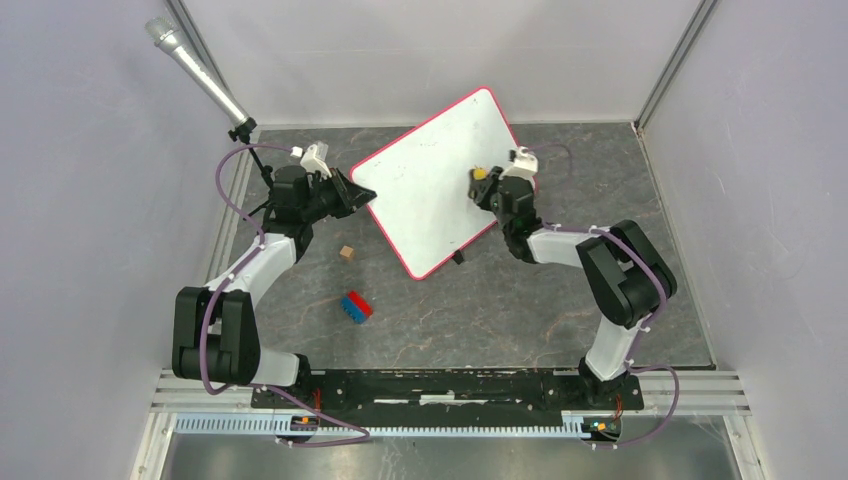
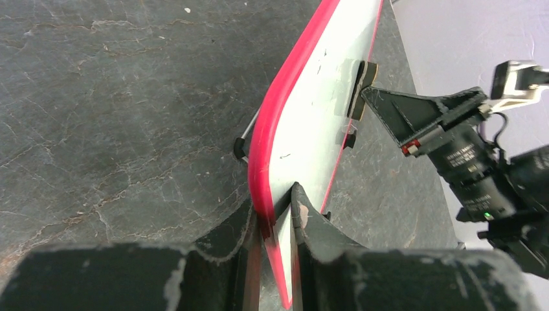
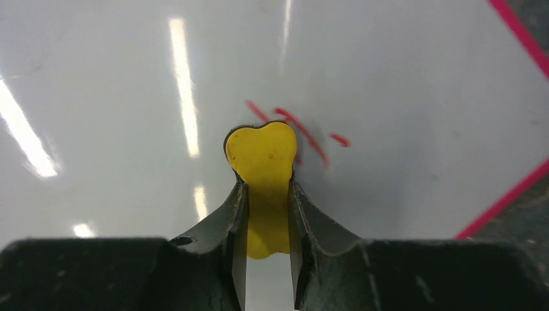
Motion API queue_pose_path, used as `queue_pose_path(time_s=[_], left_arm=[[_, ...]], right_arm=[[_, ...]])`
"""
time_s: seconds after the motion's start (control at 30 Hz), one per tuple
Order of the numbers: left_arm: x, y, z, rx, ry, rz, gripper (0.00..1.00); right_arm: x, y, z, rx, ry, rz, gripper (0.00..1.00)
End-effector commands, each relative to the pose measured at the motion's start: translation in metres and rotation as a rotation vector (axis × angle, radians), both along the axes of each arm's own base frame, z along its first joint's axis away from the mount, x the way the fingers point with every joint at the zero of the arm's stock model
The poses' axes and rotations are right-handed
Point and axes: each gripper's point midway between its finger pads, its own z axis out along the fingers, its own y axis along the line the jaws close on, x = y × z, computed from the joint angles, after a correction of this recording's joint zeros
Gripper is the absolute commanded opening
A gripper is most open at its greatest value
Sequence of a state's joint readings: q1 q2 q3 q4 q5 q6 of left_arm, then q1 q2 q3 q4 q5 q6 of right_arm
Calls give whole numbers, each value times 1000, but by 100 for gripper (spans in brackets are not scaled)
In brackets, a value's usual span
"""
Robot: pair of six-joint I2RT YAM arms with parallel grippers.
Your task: Erase the whiteboard
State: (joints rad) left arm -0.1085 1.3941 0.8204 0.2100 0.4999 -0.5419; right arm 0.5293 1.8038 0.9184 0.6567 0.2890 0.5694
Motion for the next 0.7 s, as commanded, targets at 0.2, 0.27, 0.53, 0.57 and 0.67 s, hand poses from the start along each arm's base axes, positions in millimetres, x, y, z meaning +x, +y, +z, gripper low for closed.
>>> queue_pose_path(time_s=[0.2, 0.27, 0.53, 0.57, 0.67], left_arm=[[6, 6, 1, 93, -51, 3, 2], [6, 6, 1, 92, -48, 3, 2], [6, 5, 0, 87, -45, 0, 2], [6, 5, 0, 85, -45, -3, 2], [6, 5, 2, 84, -49, -3, 2]], right_arm=[[-29, -27, -74, -68, 209, -23, 26], [-28, -6, -56, -94, 157, 26, 26], [-29, 101, 37, -206, -109, 299, 28], [-25, 105, 41, -201, -120, 313, 29], [-1, 78, 32, -252, -76, 227, 29]])
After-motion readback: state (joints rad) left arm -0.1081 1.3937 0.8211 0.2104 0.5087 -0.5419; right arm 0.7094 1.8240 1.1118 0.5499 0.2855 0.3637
